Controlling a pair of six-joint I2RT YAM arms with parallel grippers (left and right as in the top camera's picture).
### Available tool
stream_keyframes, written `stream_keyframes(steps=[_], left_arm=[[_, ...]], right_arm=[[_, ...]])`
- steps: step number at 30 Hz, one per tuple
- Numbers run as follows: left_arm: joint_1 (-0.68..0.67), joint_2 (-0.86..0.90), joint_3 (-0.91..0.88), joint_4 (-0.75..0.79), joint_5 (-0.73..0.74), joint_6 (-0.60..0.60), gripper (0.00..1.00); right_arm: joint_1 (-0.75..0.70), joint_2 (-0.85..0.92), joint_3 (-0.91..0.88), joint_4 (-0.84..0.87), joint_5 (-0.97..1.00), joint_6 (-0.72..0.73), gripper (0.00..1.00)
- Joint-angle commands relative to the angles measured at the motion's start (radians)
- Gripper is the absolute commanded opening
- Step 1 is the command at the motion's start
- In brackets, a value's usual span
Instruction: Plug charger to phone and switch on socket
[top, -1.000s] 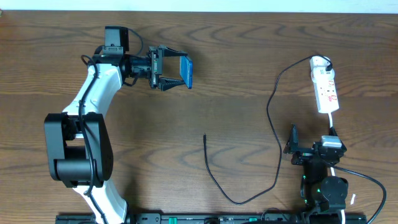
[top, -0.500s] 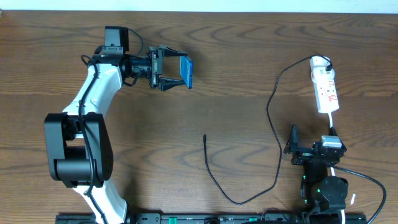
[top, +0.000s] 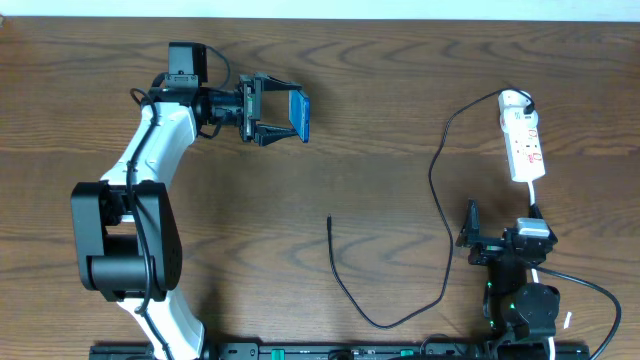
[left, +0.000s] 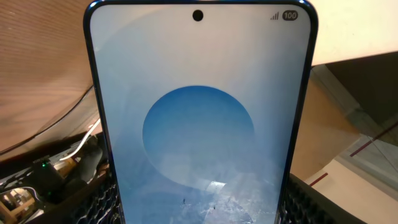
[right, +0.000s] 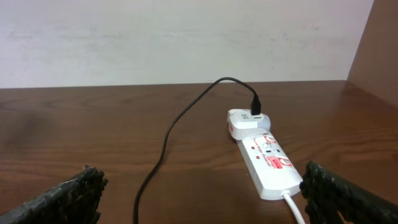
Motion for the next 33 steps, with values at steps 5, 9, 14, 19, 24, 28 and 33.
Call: stream_keyframes(steps=[5,9,14,19,24,28,33], left_arm=[[0.000,-0.042,0.016,0.002,0.024,-0.012,0.07],[0.000,-0.042,0.016,0.002,0.020,-0.012,0.08],[0.000,-0.042,0.016,0.002,0.002,-0.012,0.07],[0.000,-0.042,0.016,0.003,-0.047,-0.009,0.07],[0.000,-0.042,0.016,0.003,-0.163,0.039,0.07],[0.000,-0.042,0.016,0.007,-0.249,0.058,0.07],[0.000,-0.042,0.016,0.085,-0.314,0.169,0.07]], right_arm=[[-0.003,-0.008,-0.001,-0.004,0.006,0.011,0.99],[-0.003,-0.008,-0.001,-0.004,0.006,0.011,0.99],[-0.003,-0.008,-0.001,-0.004,0.006,0.010,0.99],[-0.003,-0.008,-0.001,-0.004,0.006,0.011,0.99],[-0.003,-0.008,-0.001,-0.004,0.006,0.011,0.99],[-0.003,-0.008,-0.001,-0.004,0.006,0.011,0.99],[-0.003,-0.008,-0.001,-0.004,0.006,0.011,0.99]])
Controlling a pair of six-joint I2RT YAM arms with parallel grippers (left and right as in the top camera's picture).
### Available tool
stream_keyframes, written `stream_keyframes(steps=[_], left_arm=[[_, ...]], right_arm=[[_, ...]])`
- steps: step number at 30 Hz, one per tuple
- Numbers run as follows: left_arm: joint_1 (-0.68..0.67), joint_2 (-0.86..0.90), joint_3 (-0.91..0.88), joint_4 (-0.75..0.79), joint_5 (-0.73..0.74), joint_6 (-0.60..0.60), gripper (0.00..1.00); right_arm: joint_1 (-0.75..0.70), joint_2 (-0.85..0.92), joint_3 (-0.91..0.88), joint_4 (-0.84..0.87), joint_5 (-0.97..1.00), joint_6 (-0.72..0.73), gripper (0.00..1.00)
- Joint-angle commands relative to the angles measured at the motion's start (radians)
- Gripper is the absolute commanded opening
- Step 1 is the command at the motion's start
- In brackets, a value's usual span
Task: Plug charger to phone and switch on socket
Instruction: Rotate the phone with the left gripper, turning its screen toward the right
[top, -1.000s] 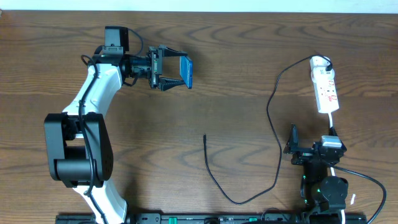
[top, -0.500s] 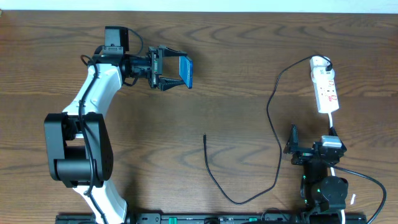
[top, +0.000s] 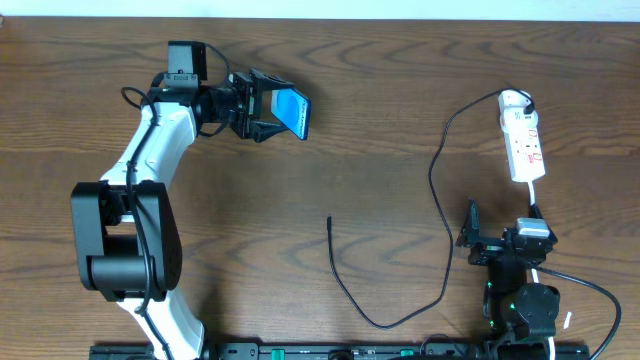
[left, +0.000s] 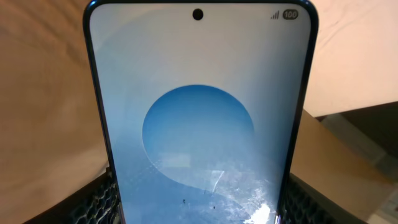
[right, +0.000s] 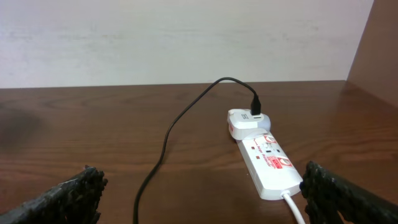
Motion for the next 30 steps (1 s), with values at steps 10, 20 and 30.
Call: stream_keyframes(steps=[10,20,30], left_arm=[[-0.001,-0.042,0.016,0.186,-0.041,0.208,0.07],[-0.001,-0.042,0.016,0.269,-0.041,0.233,0.07],[-0.001,-0.042,0.016,0.321,-0.172,0.172,0.07]], right_arm=[[-0.003,-0.008,-0.001,-0.004,0.006,0.011,0.99],[-0.003,-0.008,-0.001,-0.004,0.006,0.011,0.99],[-0.003,-0.008,-0.001,-0.004,0.006,0.011,0.99]])
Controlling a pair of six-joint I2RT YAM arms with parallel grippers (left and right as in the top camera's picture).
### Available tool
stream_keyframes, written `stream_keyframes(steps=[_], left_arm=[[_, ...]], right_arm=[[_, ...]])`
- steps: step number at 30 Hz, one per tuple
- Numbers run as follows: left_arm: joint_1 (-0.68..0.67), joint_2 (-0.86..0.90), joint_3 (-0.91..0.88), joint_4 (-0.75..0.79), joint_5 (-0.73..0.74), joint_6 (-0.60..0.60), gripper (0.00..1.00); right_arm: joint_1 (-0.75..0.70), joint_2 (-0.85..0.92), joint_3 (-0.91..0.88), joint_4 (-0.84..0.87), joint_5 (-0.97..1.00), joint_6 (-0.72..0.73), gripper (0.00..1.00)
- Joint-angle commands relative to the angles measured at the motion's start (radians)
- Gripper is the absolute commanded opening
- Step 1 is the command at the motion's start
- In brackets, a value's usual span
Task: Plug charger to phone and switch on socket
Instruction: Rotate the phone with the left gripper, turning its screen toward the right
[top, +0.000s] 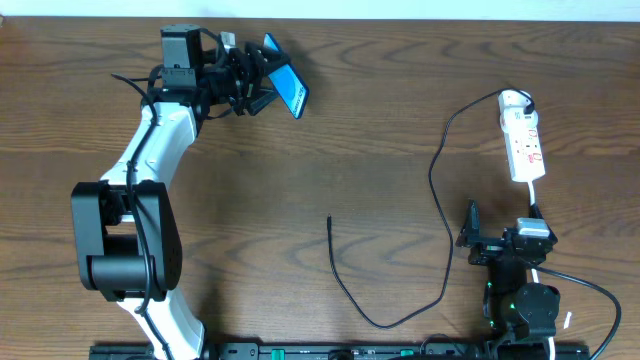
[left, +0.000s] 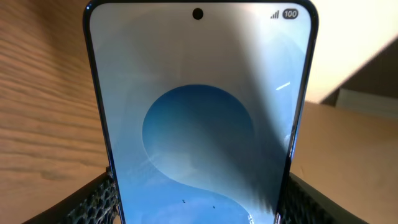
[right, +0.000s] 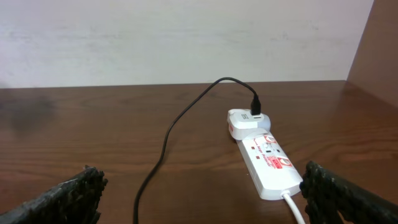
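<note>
My left gripper is shut on a blue phone, held above the table at the far left and tilted. In the left wrist view the phone's lit screen fills the frame between both fingers. A black charger cable runs from a white adapter in the white power strip at the right, its free plug end lying mid-table. My right gripper rests open near the table's front right, facing the power strip.
The power strip's white cord trails past the right arm's base. The dark wooden table ends at a pale wall behind the strip.
My left gripper has swung the phone further toward the back edge and rotated it, so the screen is more tilted in the overhead view. The right arm and cable are unmoved.
The left gripper held the phone raised at the far left, screen edge-on to the overhead camera. Then it was turned slightly and nearer the back. Now it is higher up the frame and tilted more. The right gripper stayed open and still throughout.
</note>
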Motion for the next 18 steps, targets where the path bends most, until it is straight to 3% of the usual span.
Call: stream_keyframes(steps=[1,18], left_arm=[[-0.001,-0.042,0.016,0.016,-0.056,-0.017,0.07],[-0.002,-0.042,0.016,0.083,-0.082,-0.105,0.07]], right_arm=[[-0.003,-0.008,-0.001,-0.004,0.006,0.011,0.99],[-0.003,-0.008,-0.001,-0.004,0.006,0.011,0.99]])
